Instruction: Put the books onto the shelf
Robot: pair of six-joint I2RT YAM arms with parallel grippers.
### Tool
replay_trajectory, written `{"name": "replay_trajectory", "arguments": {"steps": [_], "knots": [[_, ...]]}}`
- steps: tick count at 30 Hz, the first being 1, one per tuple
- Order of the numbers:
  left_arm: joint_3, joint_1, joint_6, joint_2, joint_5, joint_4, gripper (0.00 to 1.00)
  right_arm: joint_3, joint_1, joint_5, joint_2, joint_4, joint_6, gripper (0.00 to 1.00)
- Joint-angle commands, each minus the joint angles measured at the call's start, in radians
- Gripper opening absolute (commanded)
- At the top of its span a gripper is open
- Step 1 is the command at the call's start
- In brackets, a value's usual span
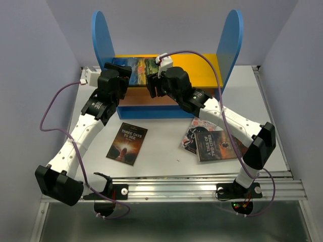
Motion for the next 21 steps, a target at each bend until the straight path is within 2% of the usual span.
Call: {"name": "replay_trajectory", "arguments": {"steps": [1,7,8,10,15,17,21], "knots": [[0.006,0.003,0.029,-0.03,0.013,0.063,0.99,0.058,0.002,-0.026,0.014,0.038,-0.007,0.68],[-0.037,0.004,0.072,-0.067,0.092,0.067,0.97,0.052,0.002,-0.032,0.003,0.037,0.001,0.7],[-0.048,0.003,0.067,-0.086,0.09,0.069,0.9,0.049,0.002,-0.035,0.002,0.037,0.002,0.7],[-0.077,0.004,0.067,-0.104,0.086,0.085,0.83,0.046,0.002,-0.038,-0.001,0.037,0.005,0.7],[-0.092,0.003,0.064,-0.132,0.081,0.076,0.74,0.041,0.002,-0.04,-0.011,0.037,0.005,0.71],[-0.095,0.004,0.064,-0.136,0.09,0.073,0.65,0.038,0.002,-0.046,-0.015,0.035,0.005,0.71],[-0.103,0.003,0.069,-0.142,0.106,0.089,0.53,0.035,0.002,-0.046,-0.018,0.037,0.002,0.71]]}}
